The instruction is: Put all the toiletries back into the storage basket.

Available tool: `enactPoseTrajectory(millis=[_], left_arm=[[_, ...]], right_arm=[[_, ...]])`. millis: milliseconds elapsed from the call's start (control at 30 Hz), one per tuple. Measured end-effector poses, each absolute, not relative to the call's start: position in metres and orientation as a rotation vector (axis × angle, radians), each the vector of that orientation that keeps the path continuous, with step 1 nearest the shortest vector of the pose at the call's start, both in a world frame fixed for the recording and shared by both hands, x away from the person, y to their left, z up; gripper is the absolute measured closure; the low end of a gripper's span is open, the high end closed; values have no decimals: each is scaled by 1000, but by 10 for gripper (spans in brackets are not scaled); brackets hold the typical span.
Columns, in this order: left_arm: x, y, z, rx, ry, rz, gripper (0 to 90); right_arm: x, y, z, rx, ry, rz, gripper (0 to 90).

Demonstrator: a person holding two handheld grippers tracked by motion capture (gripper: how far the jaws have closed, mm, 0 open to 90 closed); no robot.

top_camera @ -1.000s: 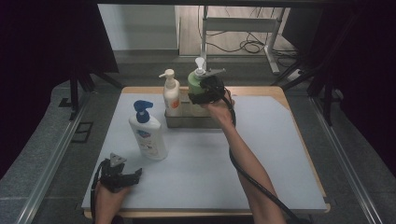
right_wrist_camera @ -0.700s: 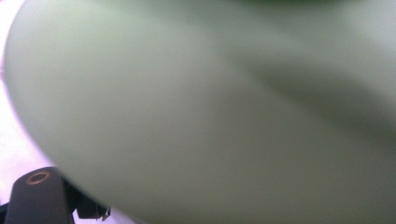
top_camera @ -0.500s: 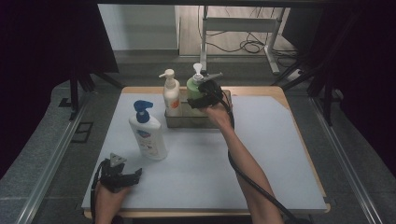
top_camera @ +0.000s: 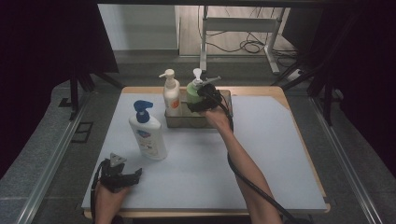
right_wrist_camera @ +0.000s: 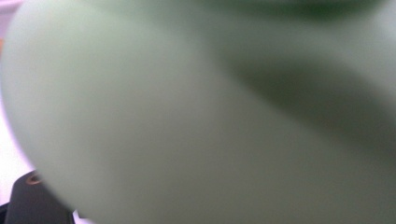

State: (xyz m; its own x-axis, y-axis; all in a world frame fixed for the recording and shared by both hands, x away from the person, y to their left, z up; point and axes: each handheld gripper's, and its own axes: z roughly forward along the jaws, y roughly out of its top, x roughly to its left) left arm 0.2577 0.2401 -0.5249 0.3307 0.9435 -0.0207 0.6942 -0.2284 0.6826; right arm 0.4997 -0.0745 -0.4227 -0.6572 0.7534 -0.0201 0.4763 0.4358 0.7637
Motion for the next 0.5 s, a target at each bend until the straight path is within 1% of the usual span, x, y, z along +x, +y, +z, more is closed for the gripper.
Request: enactPoseTrajectory(millis=[333,433,500], left_arm=[[258,240,-525,2004,1433,542,123],[258,240,-525,2004,1432,542,123],[258,240,-525,2007,1431,542,123]], right_arm=[[503,-79,-423,1079,2360,1083,113],[503,-79,-426,1086,2353,1117,94],[504,-81,-426,1090,2356,1156,56]])
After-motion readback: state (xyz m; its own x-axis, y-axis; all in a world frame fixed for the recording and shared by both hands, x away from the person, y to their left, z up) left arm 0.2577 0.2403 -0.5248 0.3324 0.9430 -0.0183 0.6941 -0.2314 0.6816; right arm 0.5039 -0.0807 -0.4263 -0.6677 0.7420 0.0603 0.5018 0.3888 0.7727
